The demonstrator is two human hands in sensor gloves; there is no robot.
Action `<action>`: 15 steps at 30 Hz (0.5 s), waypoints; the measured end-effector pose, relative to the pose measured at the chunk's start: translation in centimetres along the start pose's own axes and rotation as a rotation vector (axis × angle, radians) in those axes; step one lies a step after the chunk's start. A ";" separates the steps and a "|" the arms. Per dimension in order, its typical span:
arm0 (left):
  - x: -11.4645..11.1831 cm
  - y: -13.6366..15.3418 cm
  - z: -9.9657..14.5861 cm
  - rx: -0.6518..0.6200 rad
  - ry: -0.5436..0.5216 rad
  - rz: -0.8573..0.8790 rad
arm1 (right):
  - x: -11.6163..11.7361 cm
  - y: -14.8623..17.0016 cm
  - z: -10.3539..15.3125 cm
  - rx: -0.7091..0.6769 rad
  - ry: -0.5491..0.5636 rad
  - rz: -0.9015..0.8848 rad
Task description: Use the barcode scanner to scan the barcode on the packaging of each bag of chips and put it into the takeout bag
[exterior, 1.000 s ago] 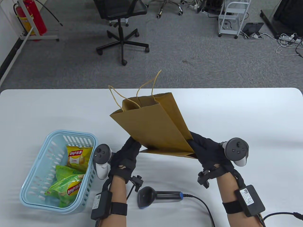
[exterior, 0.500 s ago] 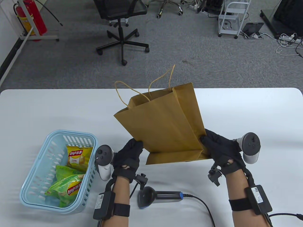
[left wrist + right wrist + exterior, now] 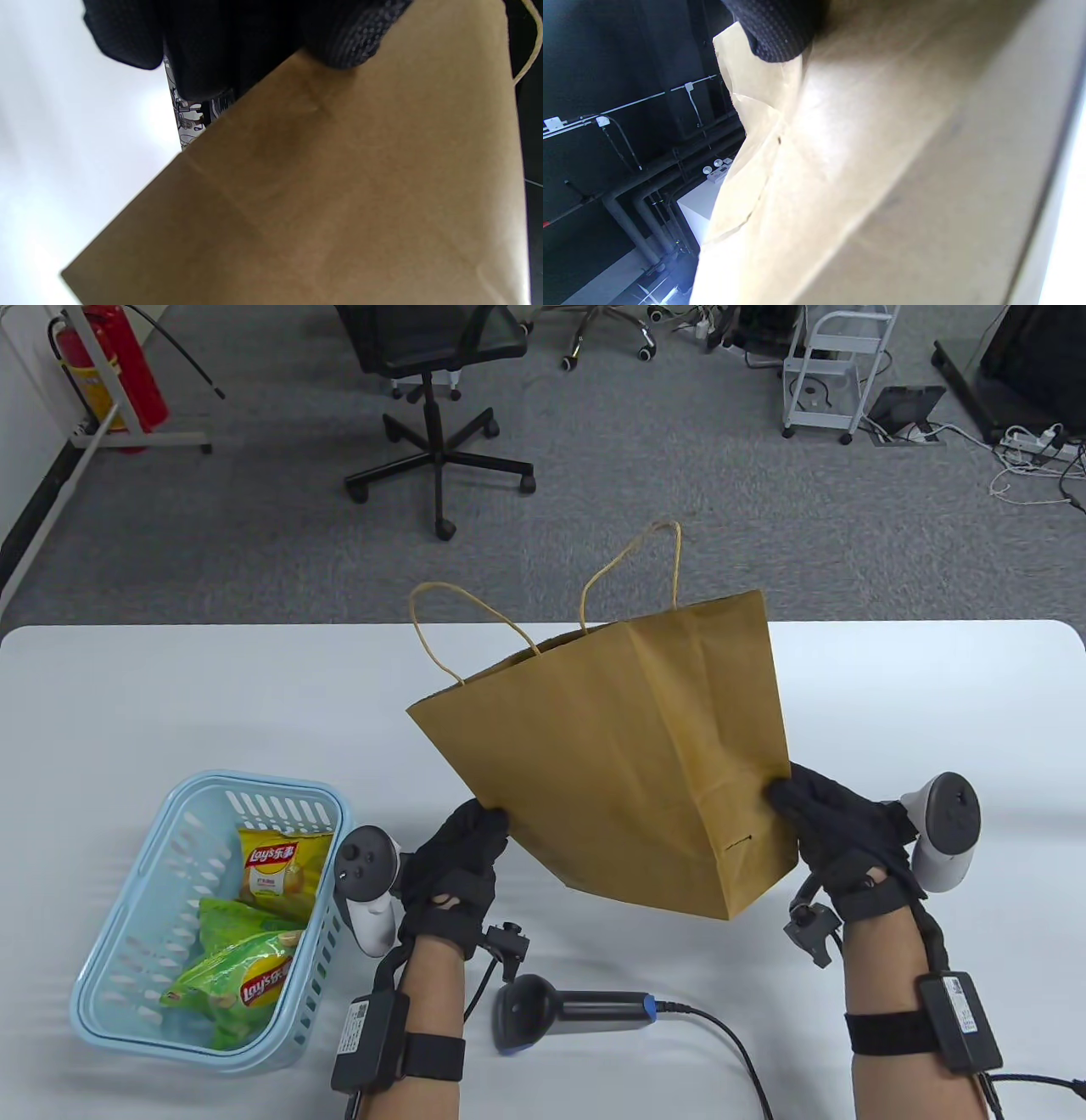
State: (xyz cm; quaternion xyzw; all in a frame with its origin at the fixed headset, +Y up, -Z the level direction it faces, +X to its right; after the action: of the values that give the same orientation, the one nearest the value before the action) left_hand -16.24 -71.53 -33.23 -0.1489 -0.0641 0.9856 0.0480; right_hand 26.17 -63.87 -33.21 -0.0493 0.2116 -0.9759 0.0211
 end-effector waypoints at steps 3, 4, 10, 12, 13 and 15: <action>0.0 0.2 -0.1 0.012 0.014 -0.014 | 0.3 -0.1 0.0 0.007 0.002 0.019; 0.0 0.4 -0.1 0.018 0.019 -0.001 | 0.5 -0.2 0.0 0.008 0.003 0.025; -0.5 0.9 -0.3 0.070 0.075 -0.019 | 2.3 -0.3 0.0 0.029 0.000 0.095; -0.7 1.0 -0.3 0.103 0.083 -0.050 | 2.8 -0.3 0.0 0.034 0.020 0.133; -0.7 1.0 -0.2 0.120 0.069 -0.087 | 3.1 -0.3 0.1 0.036 0.037 0.159; -0.7 0.9 -0.3 0.141 0.066 -0.170 | 4.1 0.0 0.3 0.041 0.101 0.222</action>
State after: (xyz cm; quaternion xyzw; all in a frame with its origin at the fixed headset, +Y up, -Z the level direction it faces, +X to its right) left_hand -15.61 -72.44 -33.41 -0.1714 -0.0053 0.9746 0.1439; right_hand 22.15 -64.19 -32.60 0.0242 0.1965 -0.9729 0.1193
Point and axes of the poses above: the tracker on the back of each hand, its own y axis roughly to the little-finger side, its own z axis roughly from the fingertips to the wrist, x = y × z, the point moved 1 cm from there along -z, roughly from the wrist to the fingertips, and after that the axes turned 11 degrees about y, right-handed, at the moved point
